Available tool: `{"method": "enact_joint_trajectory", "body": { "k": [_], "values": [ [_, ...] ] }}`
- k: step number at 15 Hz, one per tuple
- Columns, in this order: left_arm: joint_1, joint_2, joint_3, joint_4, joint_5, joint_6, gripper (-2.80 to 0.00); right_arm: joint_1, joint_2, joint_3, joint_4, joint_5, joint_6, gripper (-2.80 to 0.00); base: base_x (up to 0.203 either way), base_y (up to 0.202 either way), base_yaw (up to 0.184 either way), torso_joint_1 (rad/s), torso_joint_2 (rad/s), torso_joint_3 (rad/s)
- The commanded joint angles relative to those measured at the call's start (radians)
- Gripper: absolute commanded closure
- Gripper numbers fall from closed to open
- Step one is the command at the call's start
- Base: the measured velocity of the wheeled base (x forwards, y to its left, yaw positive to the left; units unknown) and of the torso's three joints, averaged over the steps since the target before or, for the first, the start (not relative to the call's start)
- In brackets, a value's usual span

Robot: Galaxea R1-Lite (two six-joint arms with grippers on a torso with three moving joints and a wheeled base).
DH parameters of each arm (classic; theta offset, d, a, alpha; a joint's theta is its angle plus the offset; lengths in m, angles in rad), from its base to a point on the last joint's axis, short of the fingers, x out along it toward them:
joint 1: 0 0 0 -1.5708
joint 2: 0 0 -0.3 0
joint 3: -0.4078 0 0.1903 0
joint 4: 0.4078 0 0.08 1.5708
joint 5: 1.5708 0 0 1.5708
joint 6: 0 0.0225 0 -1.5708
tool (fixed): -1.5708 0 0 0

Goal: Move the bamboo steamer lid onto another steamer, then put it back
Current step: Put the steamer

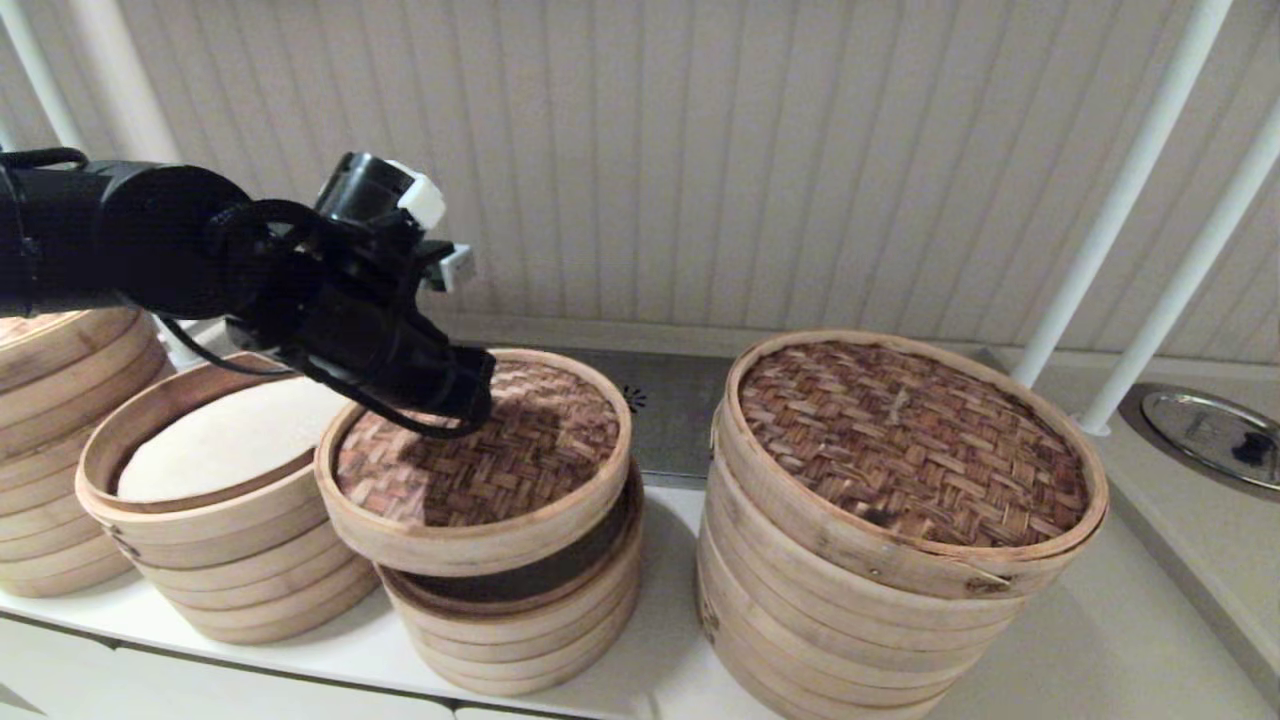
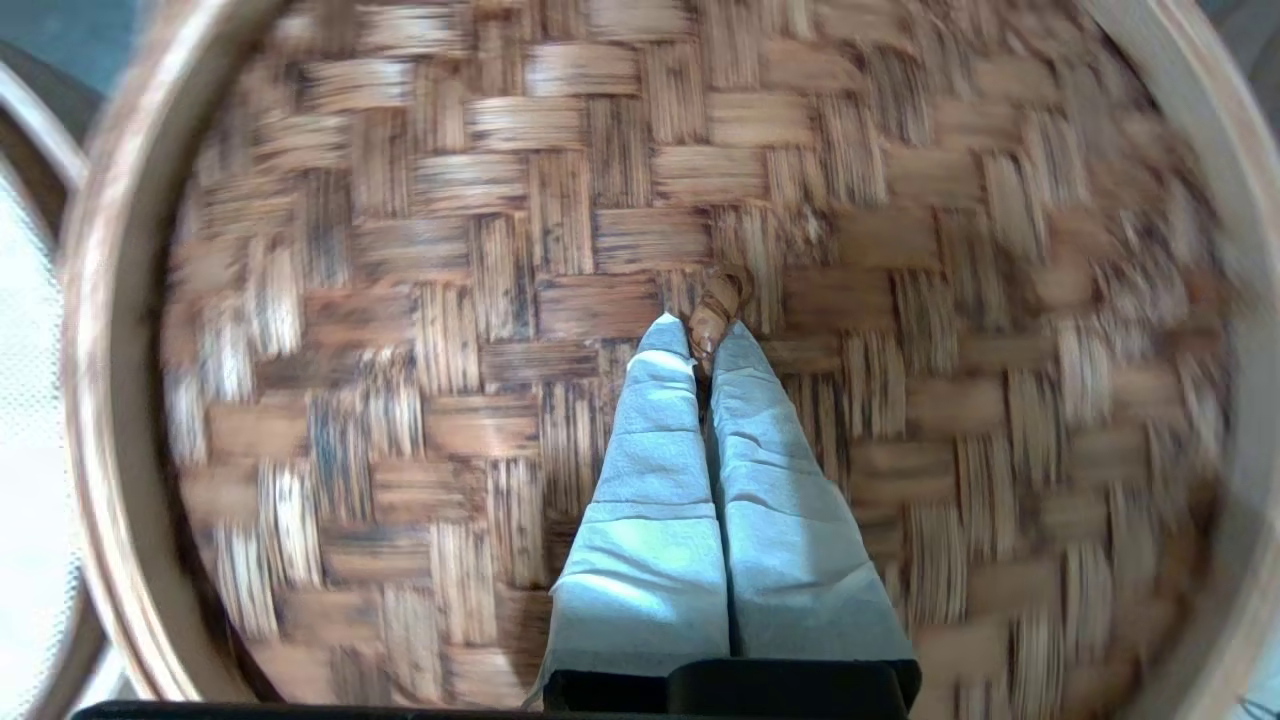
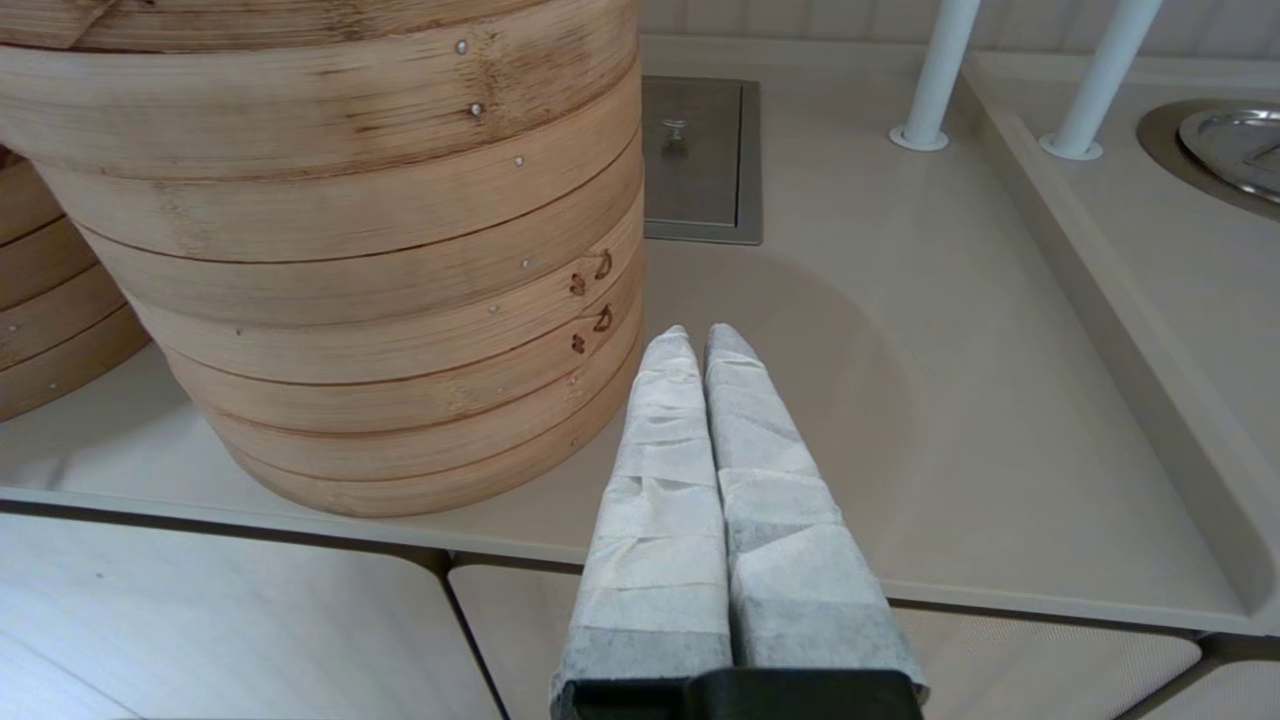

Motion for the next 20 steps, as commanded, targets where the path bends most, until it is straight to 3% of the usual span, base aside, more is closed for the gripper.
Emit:
{"method": "enact_joint_trajectory", "body": {
  "k": [1, 9, 13, 20],
  "values": [
    [0.021, -0.026, -0.013, 0.014, -0.001, -0.001, 0.0, 0.0, 0.0, -0.001, 0.0, 0.0, 0.0, 0.0, 0.0, 0.0, 0.0, 0.0, 0.0, 0.0],
    [0.108, -0.109, -0.006, 0.041, -0.014, -0.001, 0.0, 0.0, 0.0, 0.0, 0.0, 0.0, 0.0, 0.0, 0.0, 0.0, 0.0, 0.0, 0.0, 0.0],
    [0.232, -0.153, -0.004, 0.077, -0.028, 0.002, 0.0, 0.0, 0.0, -0.001, 0.0, 0.0, 0.0, 0.0, 0.0, 0.0, 0.0, 0.0, 0.0, 0.0],
    [0.515, -0.184, 0.019, 0.077, -0.183, 0.008, 0.0, 0.0, 0.0, -0.001, 0.0, 0.0, 0.0, 0.0, 0.0, 0.0, 0.0, 0.0, 0.0, 0.0]
  ]
}}
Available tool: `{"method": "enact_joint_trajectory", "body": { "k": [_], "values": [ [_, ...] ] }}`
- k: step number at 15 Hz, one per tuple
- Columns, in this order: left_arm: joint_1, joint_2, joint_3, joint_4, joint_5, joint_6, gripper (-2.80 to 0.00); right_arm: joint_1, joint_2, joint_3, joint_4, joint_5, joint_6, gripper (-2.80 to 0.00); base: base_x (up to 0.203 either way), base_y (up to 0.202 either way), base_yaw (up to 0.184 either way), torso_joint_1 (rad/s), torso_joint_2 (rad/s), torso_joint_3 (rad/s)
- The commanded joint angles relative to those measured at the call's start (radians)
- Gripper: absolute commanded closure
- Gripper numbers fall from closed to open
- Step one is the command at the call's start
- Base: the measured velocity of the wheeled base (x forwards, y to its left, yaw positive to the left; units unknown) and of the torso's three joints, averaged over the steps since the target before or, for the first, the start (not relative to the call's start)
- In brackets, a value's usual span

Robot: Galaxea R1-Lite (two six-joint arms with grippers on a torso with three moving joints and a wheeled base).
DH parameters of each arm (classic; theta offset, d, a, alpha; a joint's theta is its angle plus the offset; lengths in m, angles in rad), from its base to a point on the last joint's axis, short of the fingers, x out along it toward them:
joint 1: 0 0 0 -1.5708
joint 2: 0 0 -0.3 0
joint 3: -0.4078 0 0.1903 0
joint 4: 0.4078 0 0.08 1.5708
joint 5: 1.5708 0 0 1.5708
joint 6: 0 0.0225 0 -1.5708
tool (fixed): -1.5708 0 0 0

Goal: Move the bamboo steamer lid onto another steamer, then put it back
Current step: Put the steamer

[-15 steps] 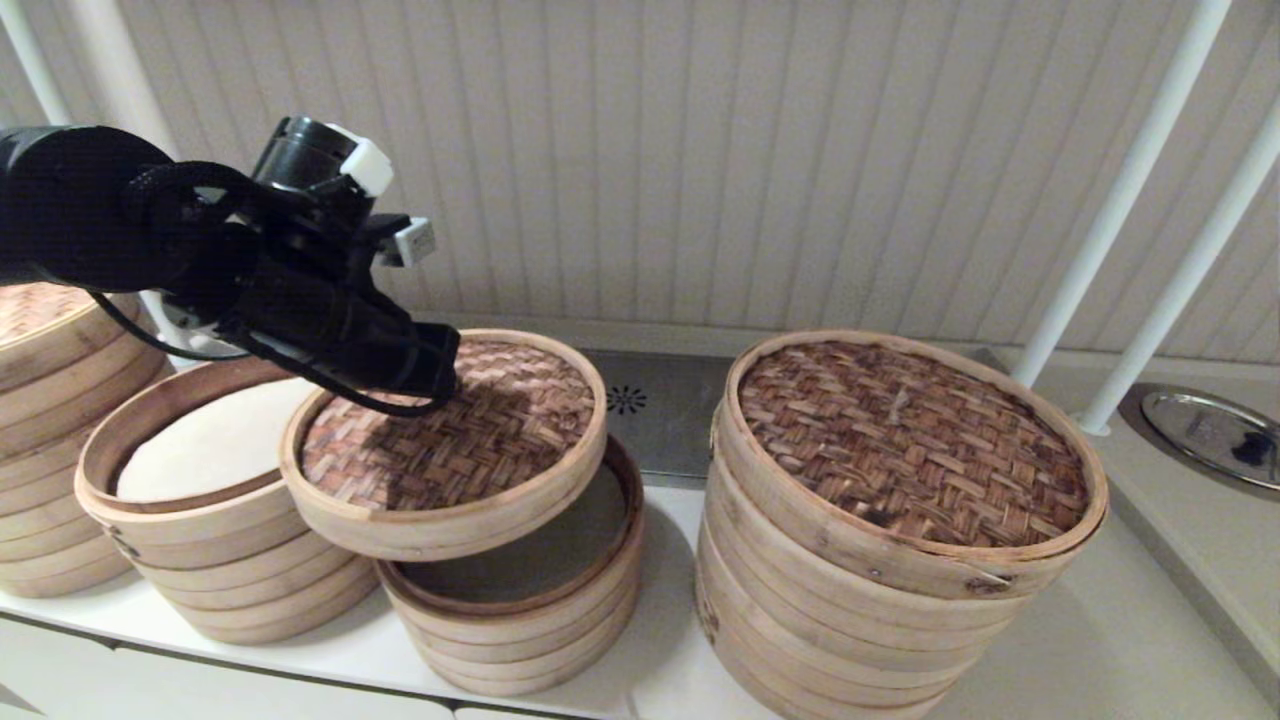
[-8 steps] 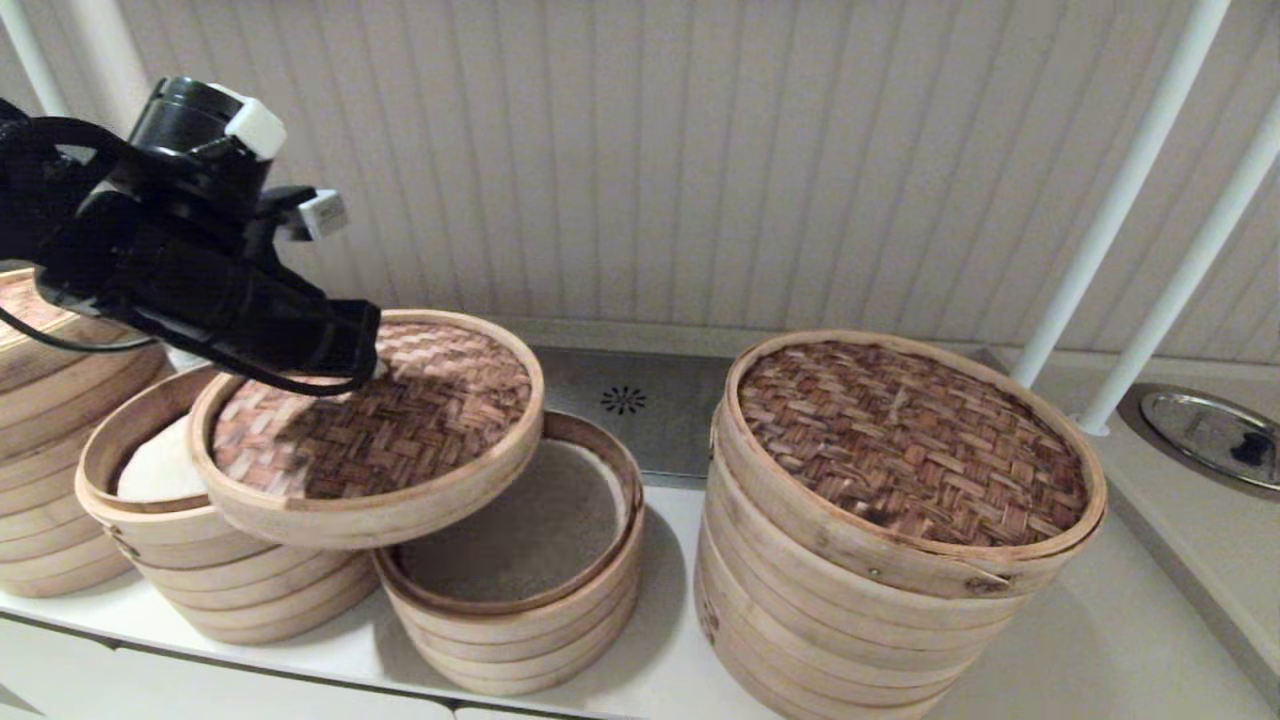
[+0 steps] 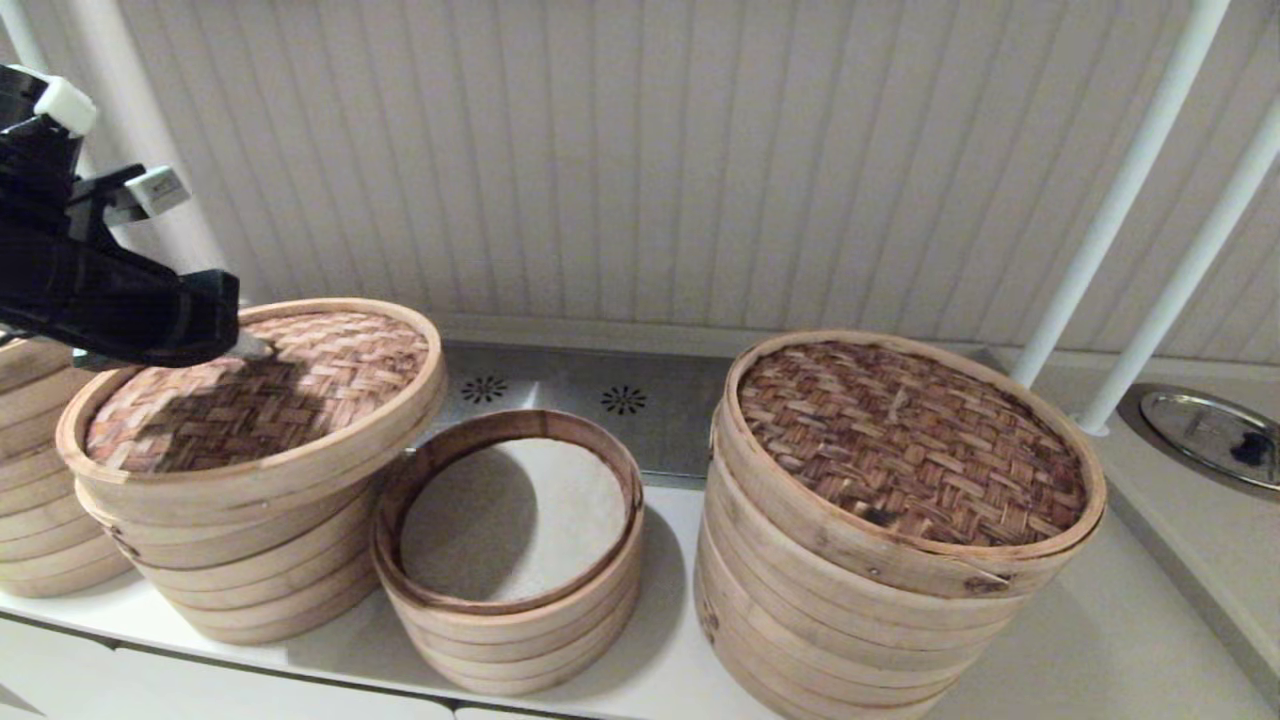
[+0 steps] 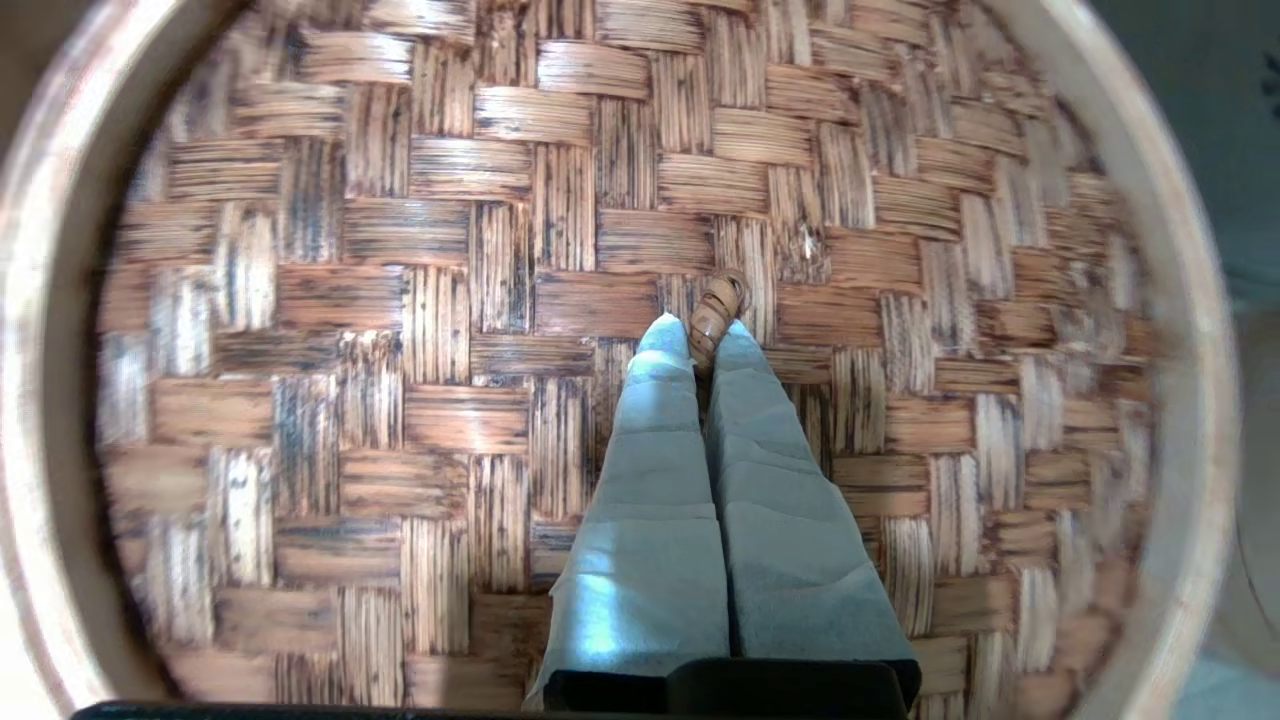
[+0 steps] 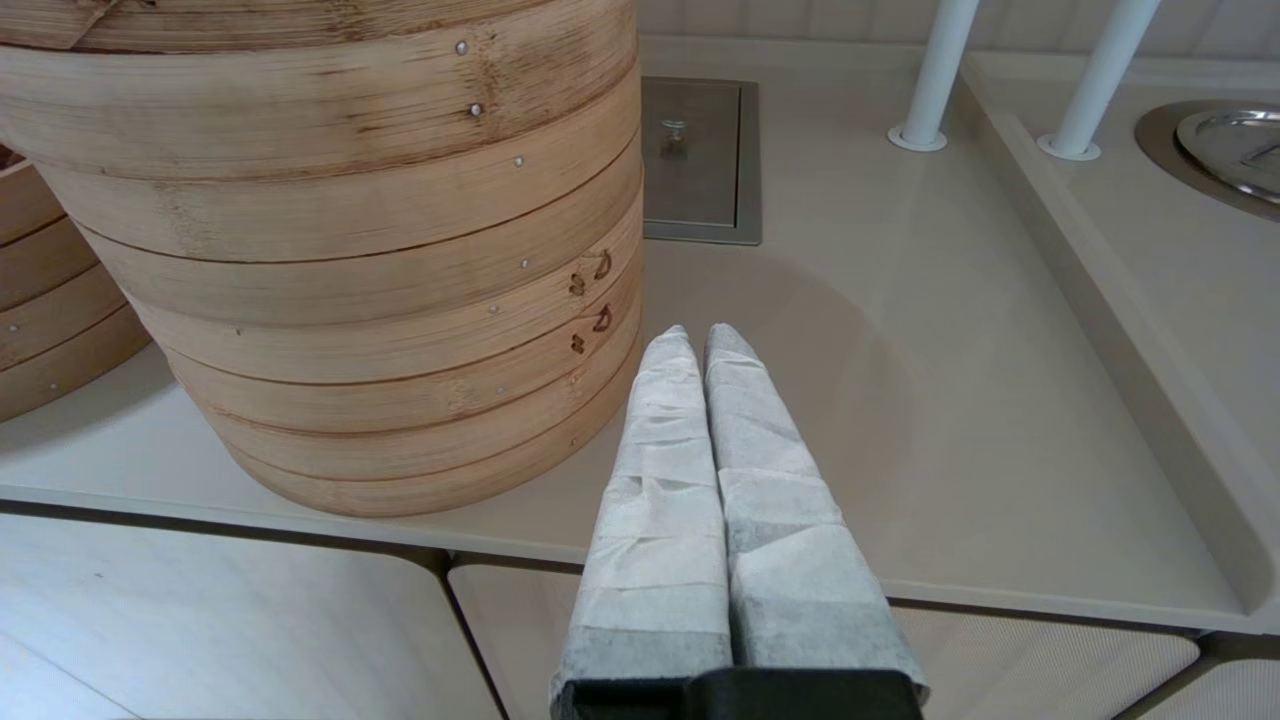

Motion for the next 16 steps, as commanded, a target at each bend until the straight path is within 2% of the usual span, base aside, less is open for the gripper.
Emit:
{"method": "enact_joint_trajectory", "body": {
  "k": [1, 11, 16],
  "values": [
    [0.06, -0.005, 0.009, 0.002, -0.019, 0.001, 0.0, 0.0, 0.0, -0.001, 0.0, 0.0, 0.0, 0.0, 0.0, 0.0, 0.0, 0.0, 0.0, 0.0],
    [0.274, 0.02, 0.038, -0.03, -0.126, 0.037, 0.0, 0.0, 0.0, 0.0, 0.0, 0.0, 0.0, 0.0, 0.0, 0.0, 0.0, 0.0, 0.0, 0.0],
    [0.294, 0.107, 0.033, -0.105, -0.151, 0.039, 0.0, 0.0, 0.0, 0.001, 0.0, 0.0, 0.0, 0.0, 0.0, 0.0, 0.0, 0.0, 0.0, 0.0]
  ]
}}
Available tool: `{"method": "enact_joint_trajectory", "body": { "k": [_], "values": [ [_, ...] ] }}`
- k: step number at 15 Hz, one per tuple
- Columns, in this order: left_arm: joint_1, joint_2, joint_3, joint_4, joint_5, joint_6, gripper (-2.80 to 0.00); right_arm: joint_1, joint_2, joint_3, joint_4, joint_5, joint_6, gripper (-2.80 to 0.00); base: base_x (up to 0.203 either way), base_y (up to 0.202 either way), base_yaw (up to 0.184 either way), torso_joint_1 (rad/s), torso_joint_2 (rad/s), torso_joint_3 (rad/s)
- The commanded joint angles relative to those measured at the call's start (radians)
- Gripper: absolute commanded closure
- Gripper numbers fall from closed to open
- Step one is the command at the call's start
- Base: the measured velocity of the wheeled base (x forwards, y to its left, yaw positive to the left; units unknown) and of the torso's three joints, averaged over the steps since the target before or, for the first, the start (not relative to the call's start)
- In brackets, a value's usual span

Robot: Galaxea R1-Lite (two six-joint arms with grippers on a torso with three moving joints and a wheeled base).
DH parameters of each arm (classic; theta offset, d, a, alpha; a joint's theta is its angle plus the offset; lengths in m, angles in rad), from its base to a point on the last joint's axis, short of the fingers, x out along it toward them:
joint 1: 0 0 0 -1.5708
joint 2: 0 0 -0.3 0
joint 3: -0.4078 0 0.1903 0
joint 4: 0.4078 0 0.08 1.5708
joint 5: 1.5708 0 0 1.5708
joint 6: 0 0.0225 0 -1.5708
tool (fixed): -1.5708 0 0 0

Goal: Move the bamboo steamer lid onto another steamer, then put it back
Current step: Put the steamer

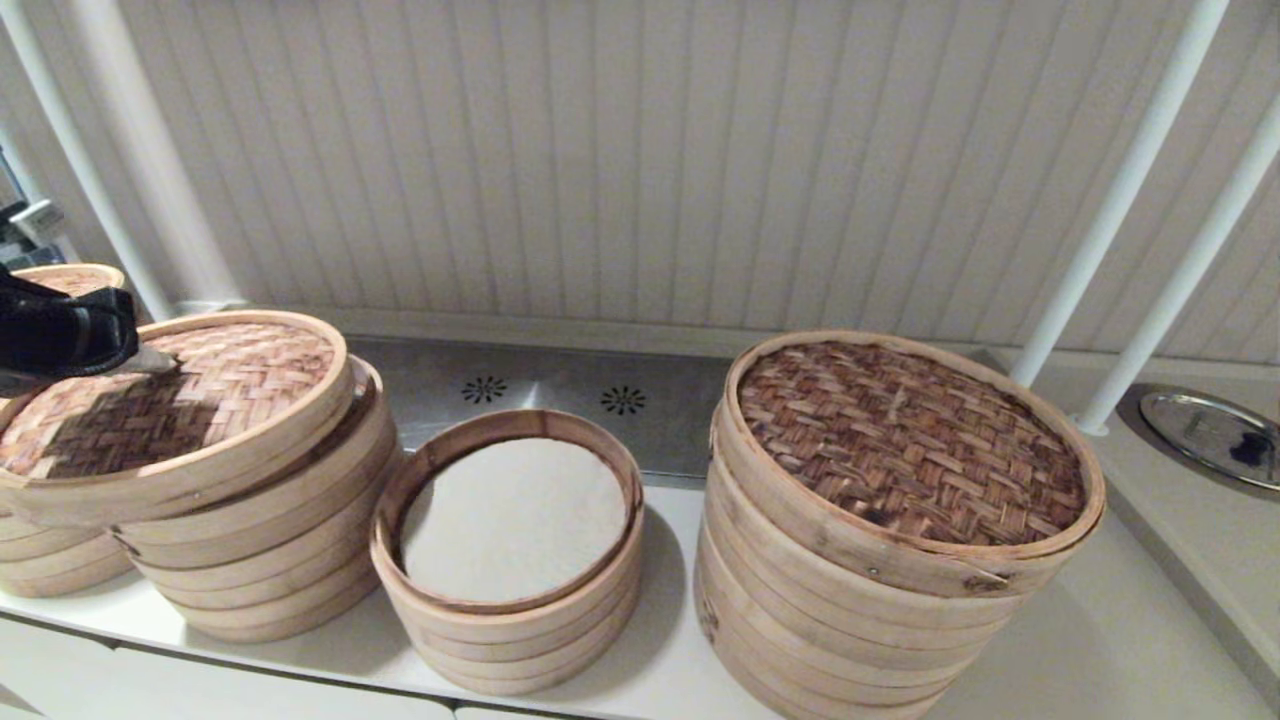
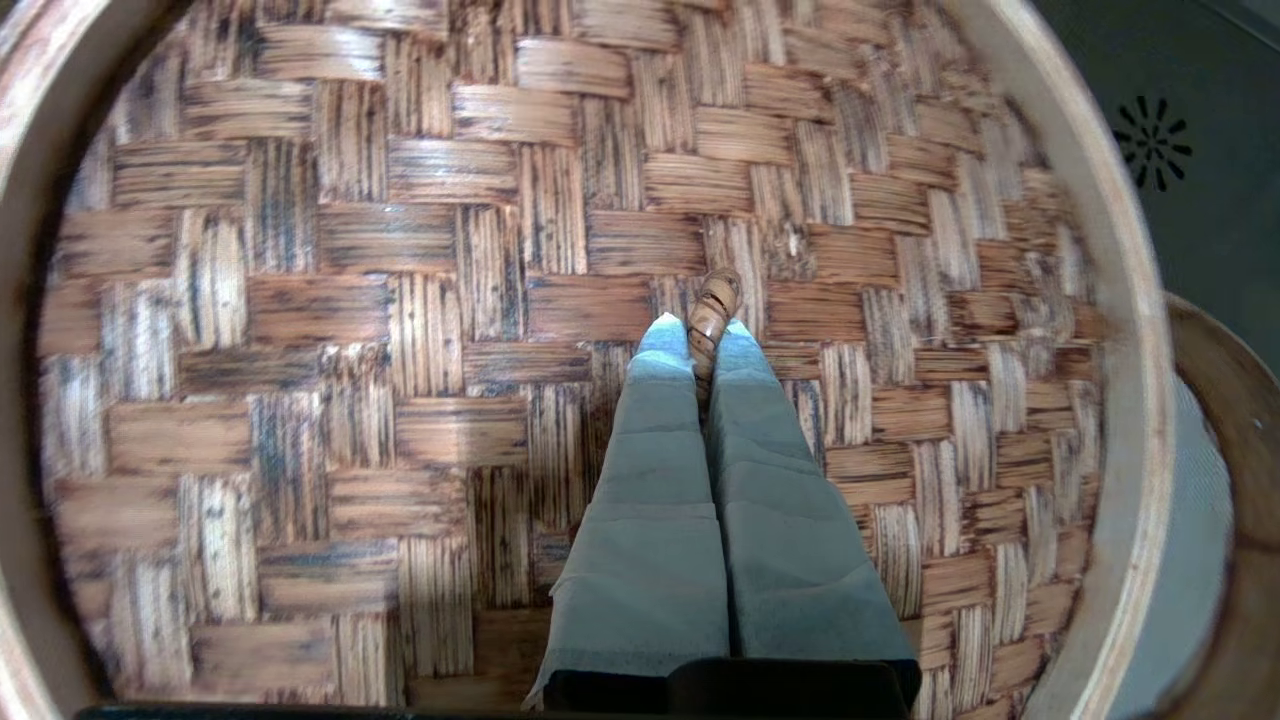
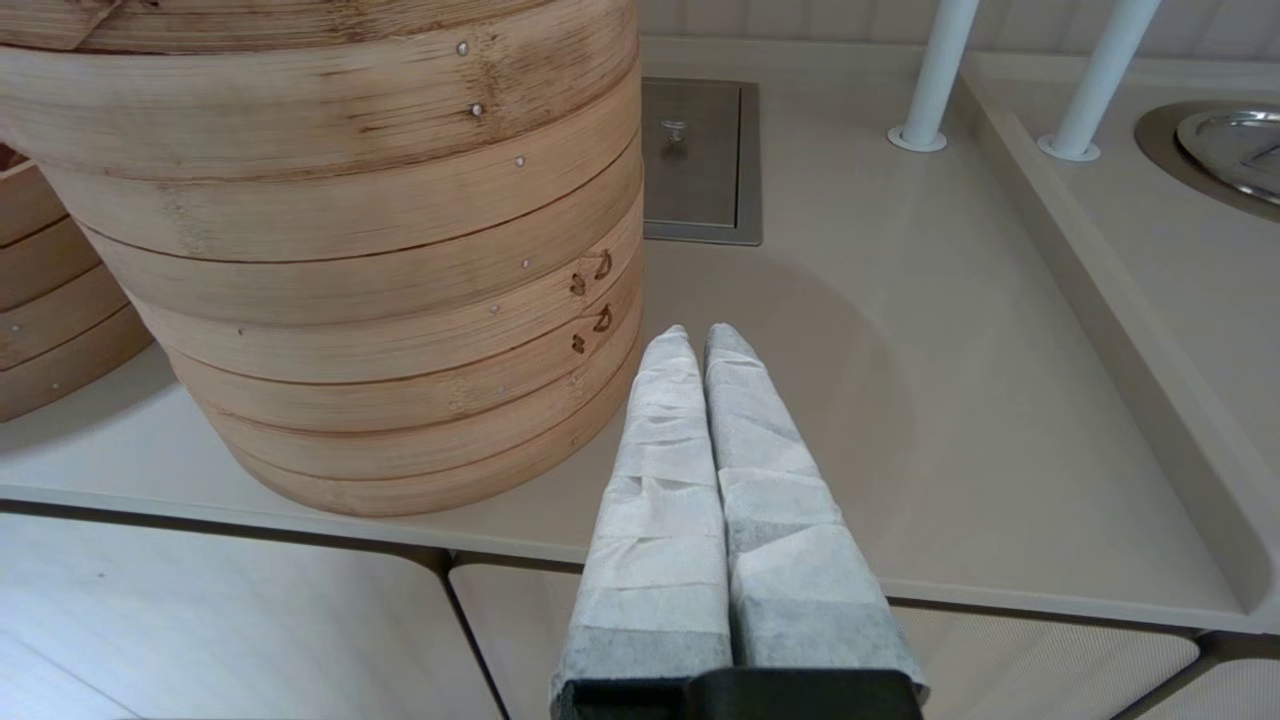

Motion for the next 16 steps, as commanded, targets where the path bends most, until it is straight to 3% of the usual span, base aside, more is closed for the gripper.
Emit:
{"method": "enact_joint_trajectory", "body": {
  "k": [1, 16],
  "values": [
    [0.002, 0.044, -0.002, -0.017, -0.002, 0.001, 0.0, 0.0, 0.0, -0.001, 0.0, 0.0, 0.0, 0.0, 0.0, 0.0, 0.0, 0.0, 0.0, 0.0],
    [0.0, 0.137, -0.042, -0.058, -0.018, -0.003, 0.0, 0.0, 0.0, -0.001, 0.0, 0.0, 0.0, 0.0, 0.0, 0.0, 0.0, 0.0, 0.0, 0.0]
  ]
}}
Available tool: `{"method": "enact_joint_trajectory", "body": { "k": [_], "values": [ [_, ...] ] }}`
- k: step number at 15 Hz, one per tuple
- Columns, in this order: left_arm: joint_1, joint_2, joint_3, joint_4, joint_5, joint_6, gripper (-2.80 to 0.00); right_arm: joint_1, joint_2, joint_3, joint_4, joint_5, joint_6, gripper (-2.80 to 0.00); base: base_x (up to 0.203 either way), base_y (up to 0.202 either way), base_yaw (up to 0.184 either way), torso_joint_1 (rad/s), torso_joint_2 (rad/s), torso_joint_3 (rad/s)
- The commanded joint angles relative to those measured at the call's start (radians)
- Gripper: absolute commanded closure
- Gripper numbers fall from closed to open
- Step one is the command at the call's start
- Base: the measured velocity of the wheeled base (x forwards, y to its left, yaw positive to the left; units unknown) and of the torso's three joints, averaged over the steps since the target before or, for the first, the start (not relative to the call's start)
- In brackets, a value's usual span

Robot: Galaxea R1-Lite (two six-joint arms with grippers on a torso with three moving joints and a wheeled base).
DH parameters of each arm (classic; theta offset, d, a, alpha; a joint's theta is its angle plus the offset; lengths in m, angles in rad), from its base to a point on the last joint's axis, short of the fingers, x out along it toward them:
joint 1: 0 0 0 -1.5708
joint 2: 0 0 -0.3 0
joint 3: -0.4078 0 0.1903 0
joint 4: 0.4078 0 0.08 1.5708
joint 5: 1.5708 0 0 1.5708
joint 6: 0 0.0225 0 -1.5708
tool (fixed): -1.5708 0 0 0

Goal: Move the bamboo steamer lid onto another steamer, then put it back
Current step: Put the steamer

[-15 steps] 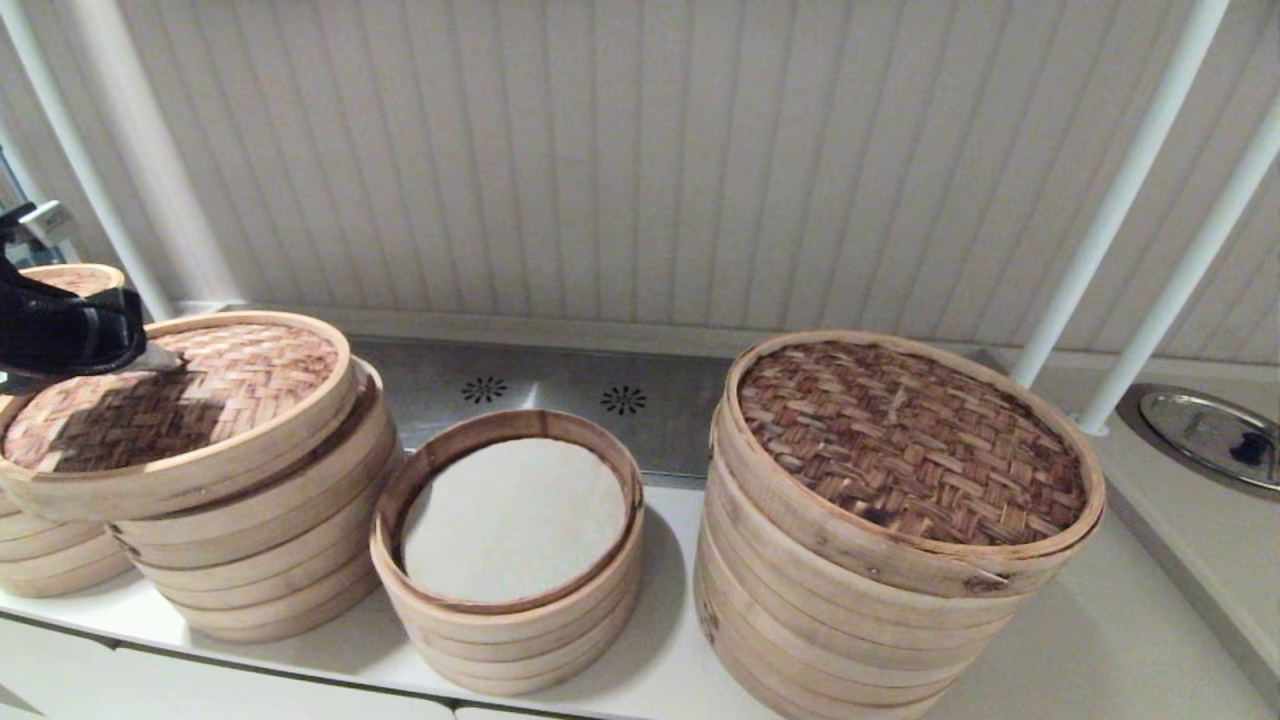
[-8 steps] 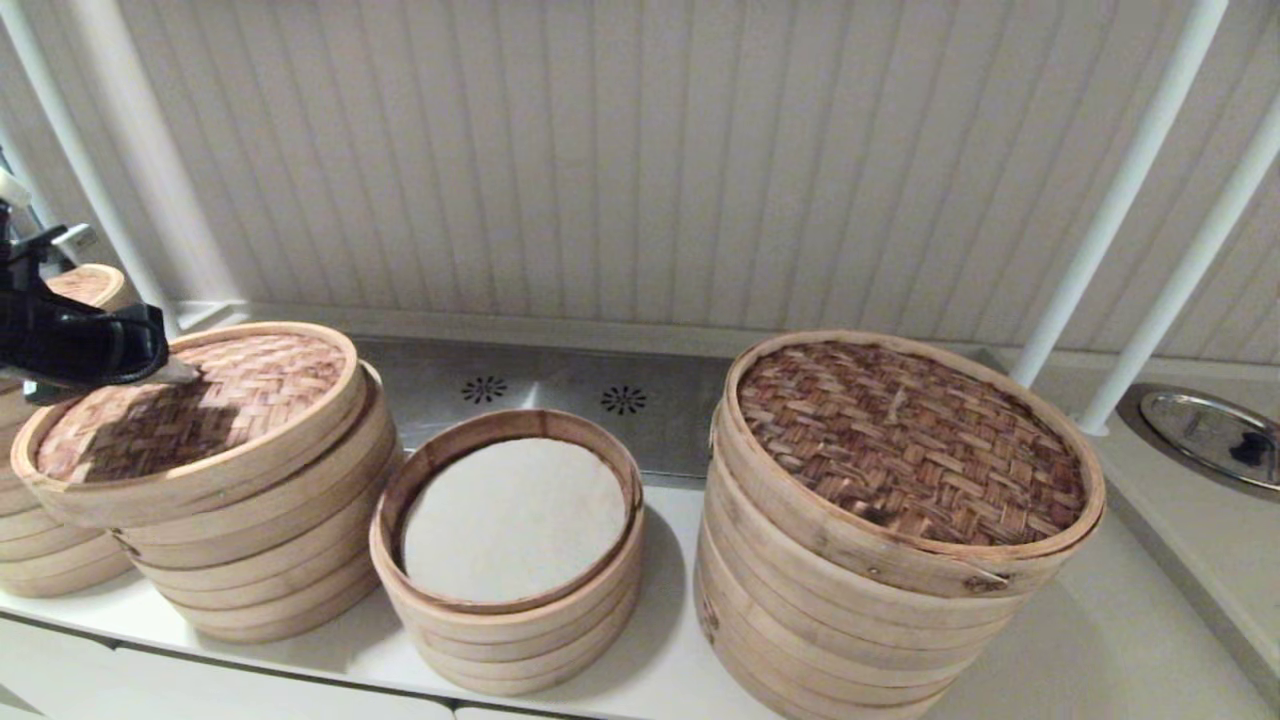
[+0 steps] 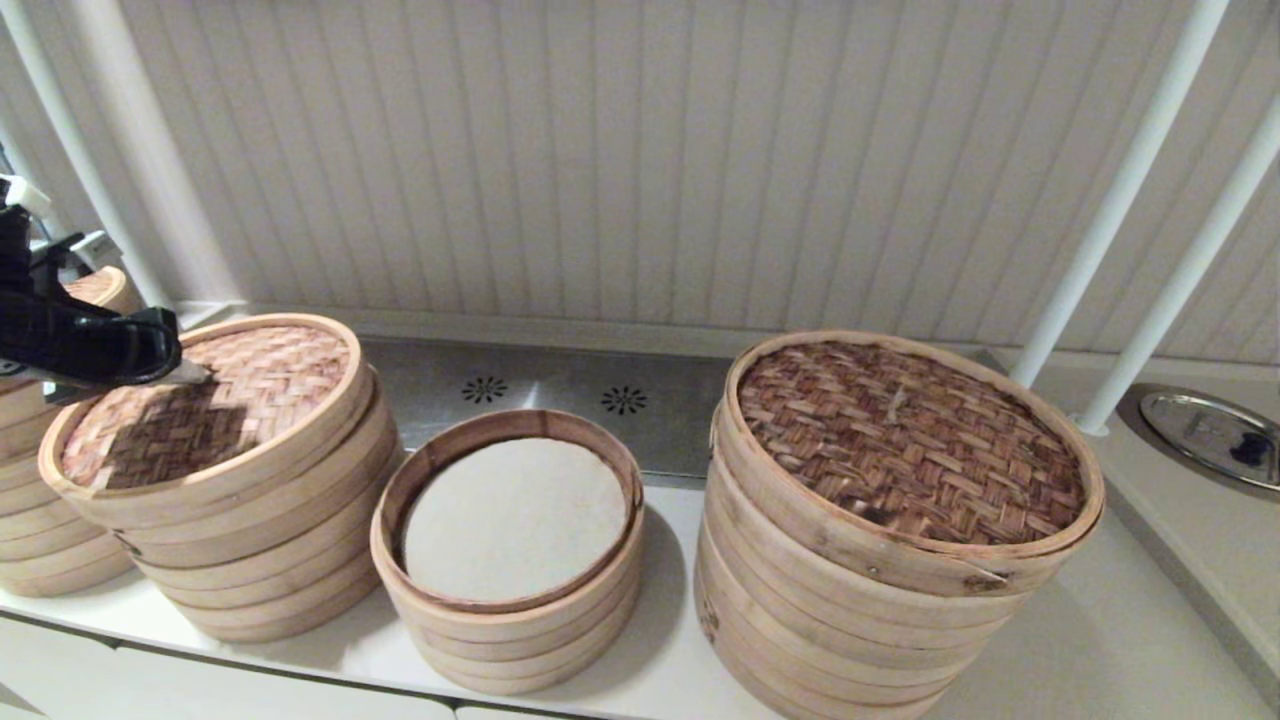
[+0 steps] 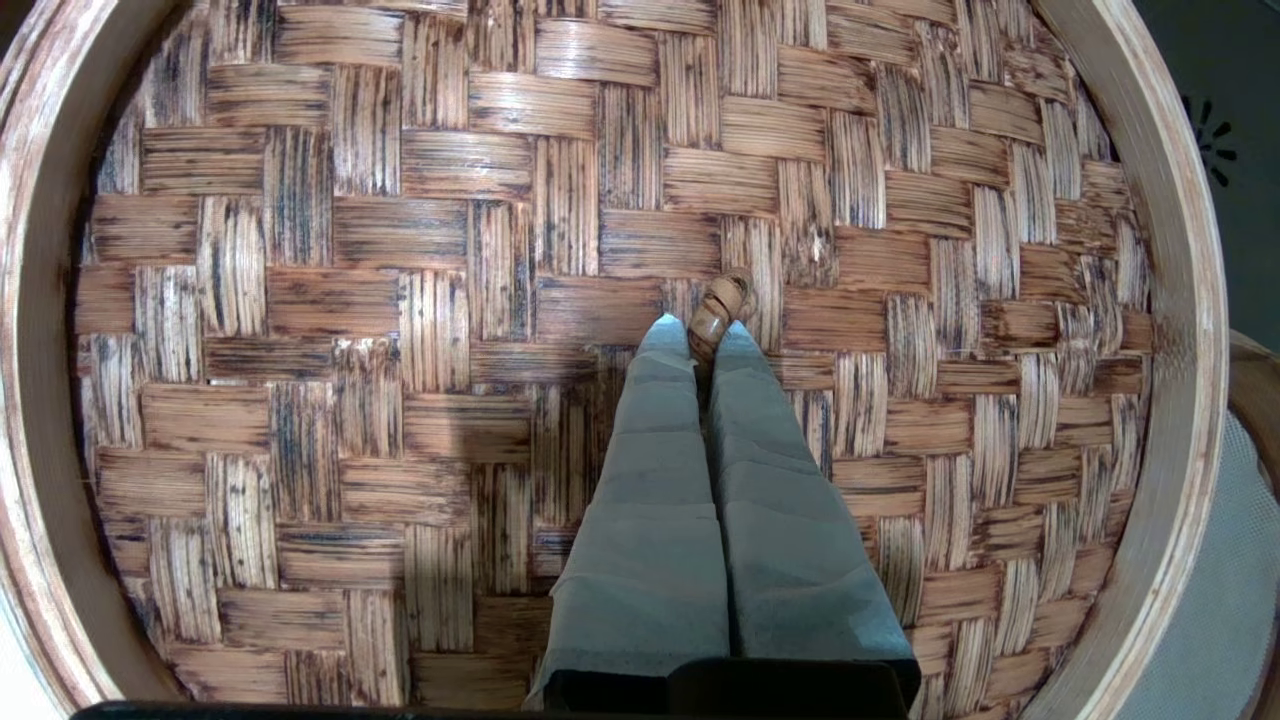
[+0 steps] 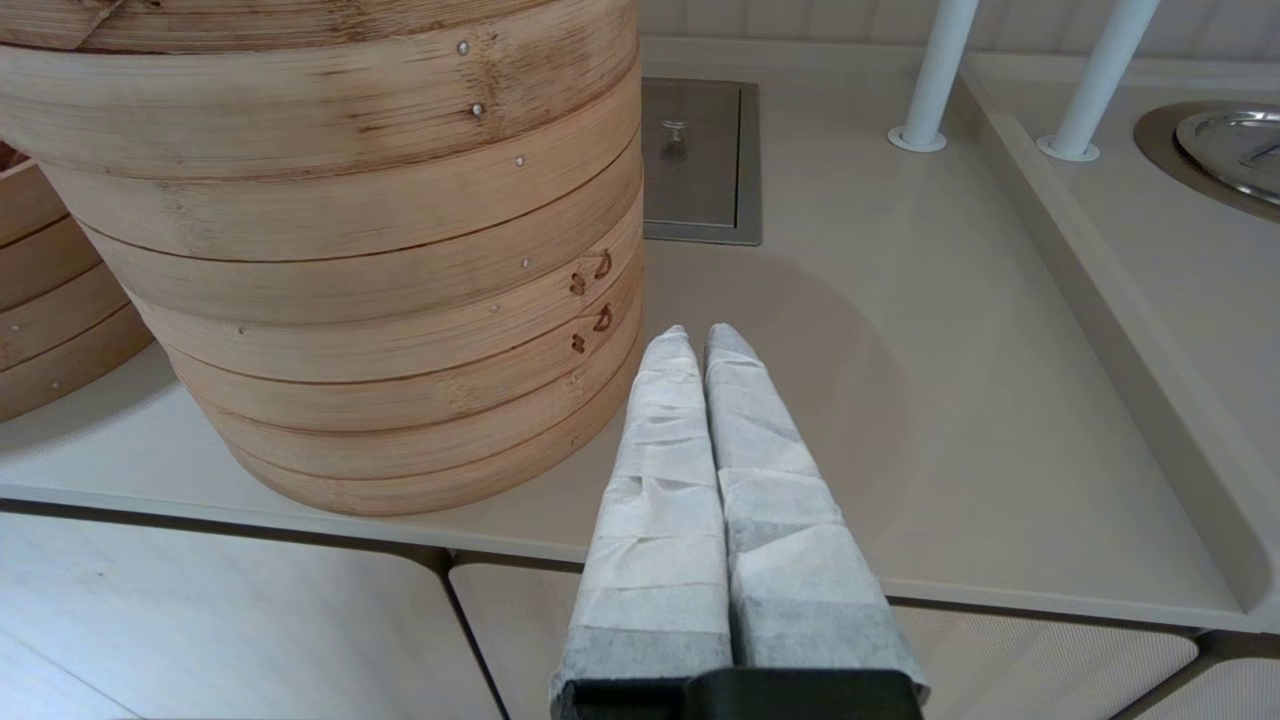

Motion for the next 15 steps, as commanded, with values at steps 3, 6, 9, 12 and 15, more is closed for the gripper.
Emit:
{"method": "enact_joint_trajectory", "body": {
  "k": [3, 6, 9, 12, 15],
  "values": [
    [-0.004, 0.001, -0.025, 0.006, -0.001, -0.003, 0.0, 0.0, 0.0, 0.001, 0.0, 0.0, 0.0, 0.0, 0.0, 0.0, 0.0, 0.0, 0.0, 0.0],
    [-0.012, 0.006, -0.03, 0.006, -0.001, -0.004, 0.0, 0.0, 0.0, 0.001, 0.0, 0.0, 0.0, 0.0, 0.0, 0.0, 0.0, 0.0, 0.0, 0.0],
    [-0.016, 0.023, -0.029, 0.004, -0.001, -0.006, 0.0, 0.0, 0.0, -0.001, 0.0, 0.0, 0.0, 0.0, 0.0, 0.0, 0.0, 0.0, 0.0, 0.0],
    [-0.02, 0.028, -0.023, 0.003, -0.001, -0.006, 0.0, 0.0, 0.0, -0.001, 0.0, 0.0, 0.0, 0.0, 0.0, 0.0, 0.0, 0.0, 0.0, 0.0],
    [-0.02, 0.039, -0.015, 0.006, -0.001, -0.005, 0.0, 0.0, 0.0, -0.001, 0.0, 0.0, 0.0, 0.0, 0.0, 0.0, 0.0, 0.0, 0.0, 0.0]
  ]
}}
